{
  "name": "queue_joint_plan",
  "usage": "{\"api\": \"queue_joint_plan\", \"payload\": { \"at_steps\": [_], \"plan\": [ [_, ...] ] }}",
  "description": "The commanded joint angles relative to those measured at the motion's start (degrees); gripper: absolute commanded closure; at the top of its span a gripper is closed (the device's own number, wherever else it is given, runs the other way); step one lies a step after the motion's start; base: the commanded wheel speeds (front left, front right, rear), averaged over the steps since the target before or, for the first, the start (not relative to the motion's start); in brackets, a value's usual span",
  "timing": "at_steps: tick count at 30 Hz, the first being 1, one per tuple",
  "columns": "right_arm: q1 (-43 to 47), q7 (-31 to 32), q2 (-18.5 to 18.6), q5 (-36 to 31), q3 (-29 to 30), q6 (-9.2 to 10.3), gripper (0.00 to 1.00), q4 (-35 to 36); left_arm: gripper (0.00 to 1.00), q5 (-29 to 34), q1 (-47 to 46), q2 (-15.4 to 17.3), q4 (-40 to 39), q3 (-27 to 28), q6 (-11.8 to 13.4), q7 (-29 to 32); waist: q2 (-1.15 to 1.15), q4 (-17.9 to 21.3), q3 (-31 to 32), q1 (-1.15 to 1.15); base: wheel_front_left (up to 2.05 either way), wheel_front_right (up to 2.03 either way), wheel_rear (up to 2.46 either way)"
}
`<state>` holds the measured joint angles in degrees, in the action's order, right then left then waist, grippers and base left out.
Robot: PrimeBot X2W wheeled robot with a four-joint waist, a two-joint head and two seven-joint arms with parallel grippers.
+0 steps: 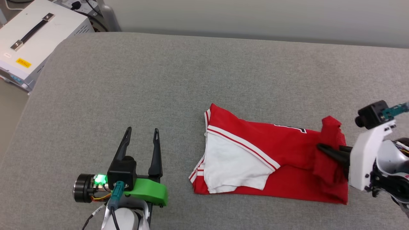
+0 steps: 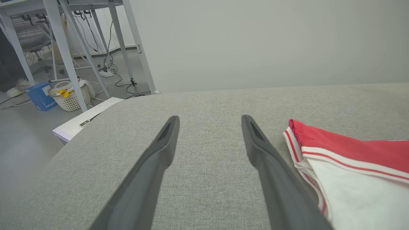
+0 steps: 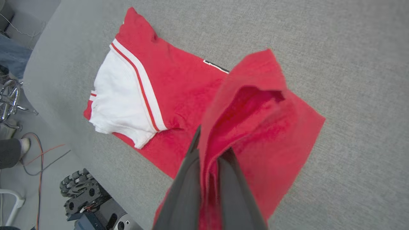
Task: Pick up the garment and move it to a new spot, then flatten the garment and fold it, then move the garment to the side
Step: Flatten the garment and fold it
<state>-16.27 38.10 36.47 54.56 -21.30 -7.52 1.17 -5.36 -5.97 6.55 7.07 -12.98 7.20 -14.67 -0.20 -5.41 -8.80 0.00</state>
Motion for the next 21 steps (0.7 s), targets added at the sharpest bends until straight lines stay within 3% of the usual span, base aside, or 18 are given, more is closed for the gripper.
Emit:
{"api": "queue_joint_plan", "payload": {
  "at_steps": [1,8,21],
  "plan": [
    [-2.9,0.6,-1.1,-1.3,-1.9,0.03,1.00,0.1,0.00,0.7,-1.0,-0.6,0.1,0.1,-0.5,-0.3,0.20,-0.8,-1.4,0.00,0.00,0.00,0.00],
    [-13.7,2.2,-5.8,-4.9,-13.6,0.03,1.00,-2.9,0.00,1.4,-3.2,-1.8,0.3,0.0,-1.3,-0.3,0.20,-2.3,-4.1,0.00,0.00,0.00,0.00],
    [-26.9,-2.4,-14.3,-8.2,-29.4,0.03,1.00,-17.7,0.00,1.8,-5.3,-3.1,0.5,0.0,-1.6,-0.3,0.20,-3.8,-7.4,0.00,0.00,0.00,0.00]
  ]
}}
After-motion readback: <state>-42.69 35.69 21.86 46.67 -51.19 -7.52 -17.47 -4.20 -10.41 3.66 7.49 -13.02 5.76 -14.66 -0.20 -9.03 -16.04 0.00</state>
